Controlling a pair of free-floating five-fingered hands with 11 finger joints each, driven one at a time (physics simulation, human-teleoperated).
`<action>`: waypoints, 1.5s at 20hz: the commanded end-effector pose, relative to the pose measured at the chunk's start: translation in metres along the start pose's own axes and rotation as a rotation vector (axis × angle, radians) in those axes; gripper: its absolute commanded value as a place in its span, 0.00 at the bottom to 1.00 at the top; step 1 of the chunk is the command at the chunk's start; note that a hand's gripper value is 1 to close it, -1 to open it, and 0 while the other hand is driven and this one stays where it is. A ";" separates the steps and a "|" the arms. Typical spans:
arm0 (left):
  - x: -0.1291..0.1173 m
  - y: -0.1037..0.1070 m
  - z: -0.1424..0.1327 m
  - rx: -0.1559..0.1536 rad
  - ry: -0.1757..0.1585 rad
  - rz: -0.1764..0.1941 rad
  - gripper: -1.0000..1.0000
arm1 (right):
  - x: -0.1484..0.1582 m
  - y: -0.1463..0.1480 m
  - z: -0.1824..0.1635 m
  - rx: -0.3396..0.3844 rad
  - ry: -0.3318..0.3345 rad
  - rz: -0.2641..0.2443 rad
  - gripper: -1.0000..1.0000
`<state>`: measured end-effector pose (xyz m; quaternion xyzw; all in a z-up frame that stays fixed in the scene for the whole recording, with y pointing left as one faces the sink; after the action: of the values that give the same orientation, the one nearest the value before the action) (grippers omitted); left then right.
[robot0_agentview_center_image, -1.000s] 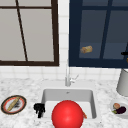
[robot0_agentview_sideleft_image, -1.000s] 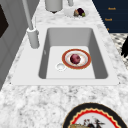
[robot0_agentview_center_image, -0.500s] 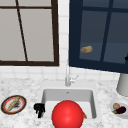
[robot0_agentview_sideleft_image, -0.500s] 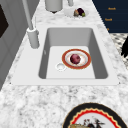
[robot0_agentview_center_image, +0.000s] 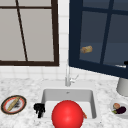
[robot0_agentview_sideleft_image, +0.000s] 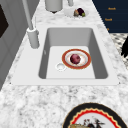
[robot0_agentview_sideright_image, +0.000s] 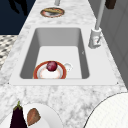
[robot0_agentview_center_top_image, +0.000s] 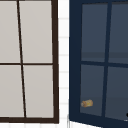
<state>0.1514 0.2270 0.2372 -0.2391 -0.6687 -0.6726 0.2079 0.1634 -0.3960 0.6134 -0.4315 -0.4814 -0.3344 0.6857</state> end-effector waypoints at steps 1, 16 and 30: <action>0.000 0.000 0.000 0.000 0.000 0.000 0.50 | -0.031 -0.018 0.015 -0.005 -0.023 -0.006 1.00; 0.000 0.000 0.000 0.000 0.000 0.000 0.50 | -0.066 -0.057 0.109 -0.226 0.021 -0.044 1.00; 0.000 0.000 0.000 0.000 0.000 0.000 0.50 | -0.098 -0.075 0.202 -0.424 0.024 -0.092 1.00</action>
<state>0.1514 0.2270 0.2372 -0.2391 -0.6687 -0.6726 0.2079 0.0176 -0.2564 0.6043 -0.5345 -0.4050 -0.4705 0.5735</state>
